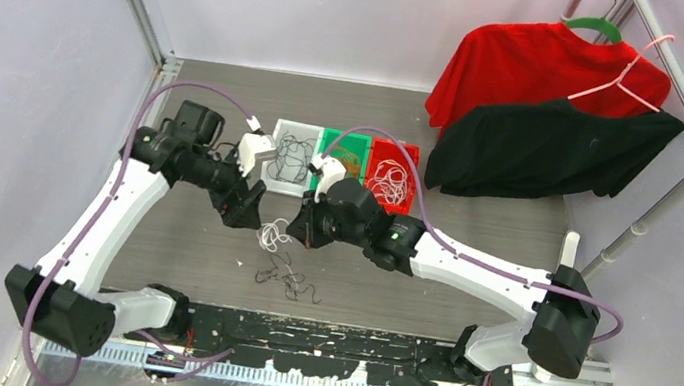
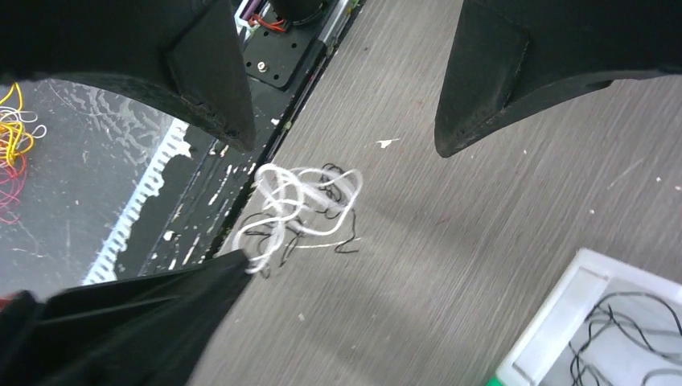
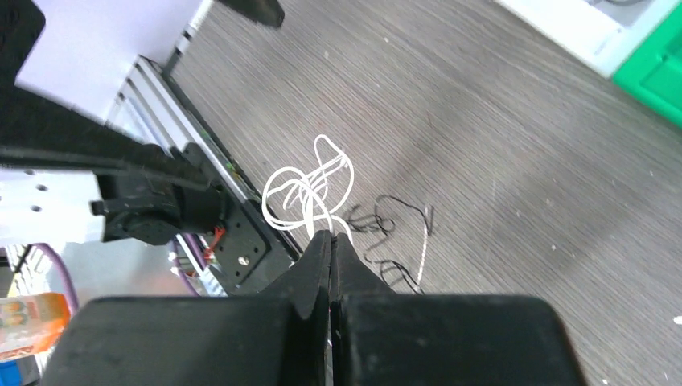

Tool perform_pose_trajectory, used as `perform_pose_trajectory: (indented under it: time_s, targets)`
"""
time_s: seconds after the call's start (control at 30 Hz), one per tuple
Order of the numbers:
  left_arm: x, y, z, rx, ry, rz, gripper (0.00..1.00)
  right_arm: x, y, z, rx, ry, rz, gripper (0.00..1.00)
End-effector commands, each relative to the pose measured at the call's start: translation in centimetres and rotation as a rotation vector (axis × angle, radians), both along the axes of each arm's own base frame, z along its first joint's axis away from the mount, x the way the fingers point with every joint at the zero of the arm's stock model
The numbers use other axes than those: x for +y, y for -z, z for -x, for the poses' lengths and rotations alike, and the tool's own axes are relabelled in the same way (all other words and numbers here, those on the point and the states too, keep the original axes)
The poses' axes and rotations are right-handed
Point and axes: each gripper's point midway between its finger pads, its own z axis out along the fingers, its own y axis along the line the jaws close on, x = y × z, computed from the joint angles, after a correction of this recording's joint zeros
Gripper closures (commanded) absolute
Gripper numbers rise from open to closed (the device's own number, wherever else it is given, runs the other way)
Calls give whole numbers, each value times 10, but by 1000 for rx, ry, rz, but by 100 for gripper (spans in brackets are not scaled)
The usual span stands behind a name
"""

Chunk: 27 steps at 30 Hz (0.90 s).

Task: Untangle the cables
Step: Pick up the cable at the center of the board, then place the cable in the bin.

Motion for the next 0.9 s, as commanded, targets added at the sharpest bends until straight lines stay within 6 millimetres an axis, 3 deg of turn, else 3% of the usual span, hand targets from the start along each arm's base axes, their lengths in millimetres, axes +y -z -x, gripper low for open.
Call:
perform_pose_trajectory:
  time_s: [0.0, 0.17, 0.23, 0.3, 0.37, 0.4, 0.5, 0.57, 0.7, 0.77, 0.87]
  targets:
    - [-14, -30, 18, -43, 88, 110, 19, 17, -60, -3, -51, -19, -164, 99]
    - [-23, -37, 26, -8, 118, 174, 30, 26, -82, -2, -48, -36, -226, 99]
    - [-25, -38, 28, 2, 122, 184, 45, 25, -88, -4, -47, -28, -234, 99]
    - [-24, -39, 28, 2, 114, 182, 56, 18, -89, -11, -42, 9, -233, 99]
    - [-21, -37, 24, -12, 89, 158, 55, 5, -85, -25, -24, 65, -220, 99]
    - [-18, -36, 22, -25, 76, 142, 52, -6, -79, -36, -11, 111, -189, 99]
    - [-8, -30, 12, -79, 33, 80, 16, -49, -60, -72, 14, 276, -71, 99]
    - [0, -28, 7, -113, 2, 34, 4, -85, -51, -98, -2, 402, 27, 99]
    - [14, -27, -6, -158, -75, -44, 0, -157, -37, -145, -37, 629, 199, 99]
    - [21, -25, -14, -153, -124, -86, 0, -184, -30, -161, -65, 708, 284, 99]
    - [31, -21, -26, -118, -206, -141, 0, -208, -24, -183, -106, 799, 362, 99]
